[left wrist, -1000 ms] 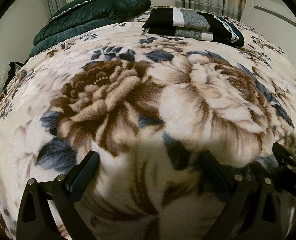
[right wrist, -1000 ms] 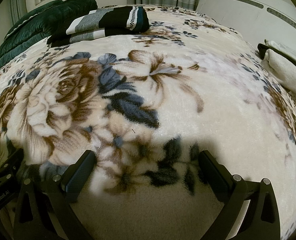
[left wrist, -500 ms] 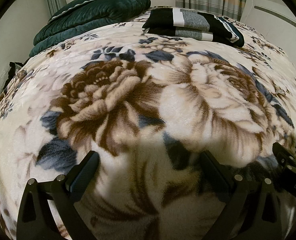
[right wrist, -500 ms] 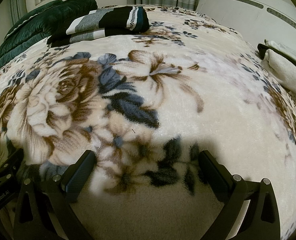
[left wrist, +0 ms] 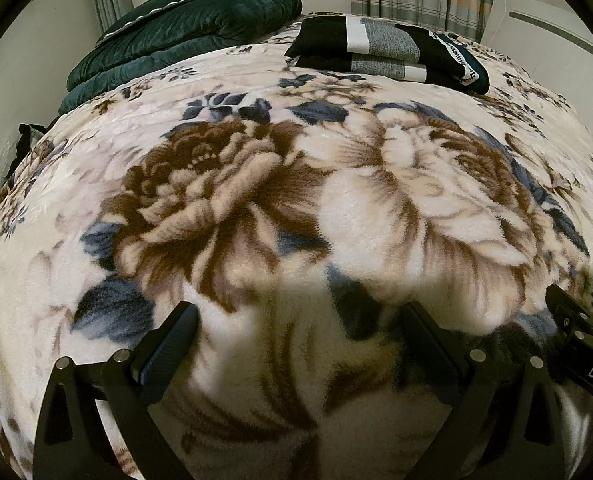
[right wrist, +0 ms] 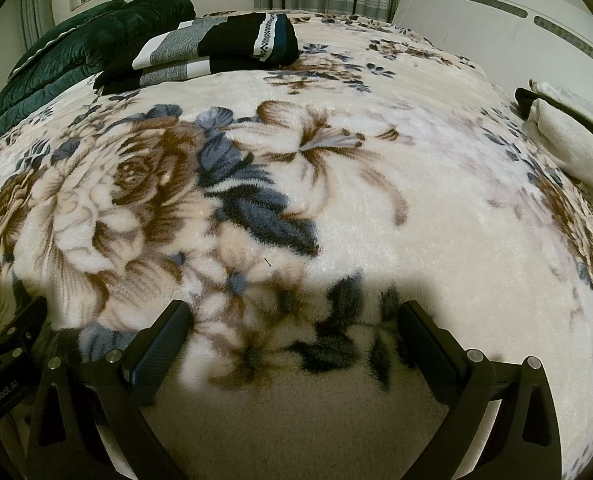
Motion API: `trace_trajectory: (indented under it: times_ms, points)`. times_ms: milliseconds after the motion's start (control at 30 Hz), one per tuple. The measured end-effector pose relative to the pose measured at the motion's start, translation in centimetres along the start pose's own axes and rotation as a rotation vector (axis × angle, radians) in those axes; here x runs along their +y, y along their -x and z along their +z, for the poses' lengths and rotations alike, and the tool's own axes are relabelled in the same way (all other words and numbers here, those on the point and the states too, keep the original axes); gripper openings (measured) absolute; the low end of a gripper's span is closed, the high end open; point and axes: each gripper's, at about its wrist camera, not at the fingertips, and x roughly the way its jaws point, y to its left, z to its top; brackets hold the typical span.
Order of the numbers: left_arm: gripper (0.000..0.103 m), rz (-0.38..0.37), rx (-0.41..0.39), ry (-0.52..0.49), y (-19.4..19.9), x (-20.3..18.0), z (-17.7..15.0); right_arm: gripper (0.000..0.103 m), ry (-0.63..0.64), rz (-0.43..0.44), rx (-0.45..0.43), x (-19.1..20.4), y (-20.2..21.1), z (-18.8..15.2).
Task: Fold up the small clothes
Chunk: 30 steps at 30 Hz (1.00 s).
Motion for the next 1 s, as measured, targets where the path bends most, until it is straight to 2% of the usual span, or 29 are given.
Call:
trace_trajectory:
  times_ms: [1000]
  points:
    - [0.103,0.0,0.001,0.0,-0.28,-0.16,0.11,0.103,-0.001,0.001,0.007,-0.04,0.05,0.23]
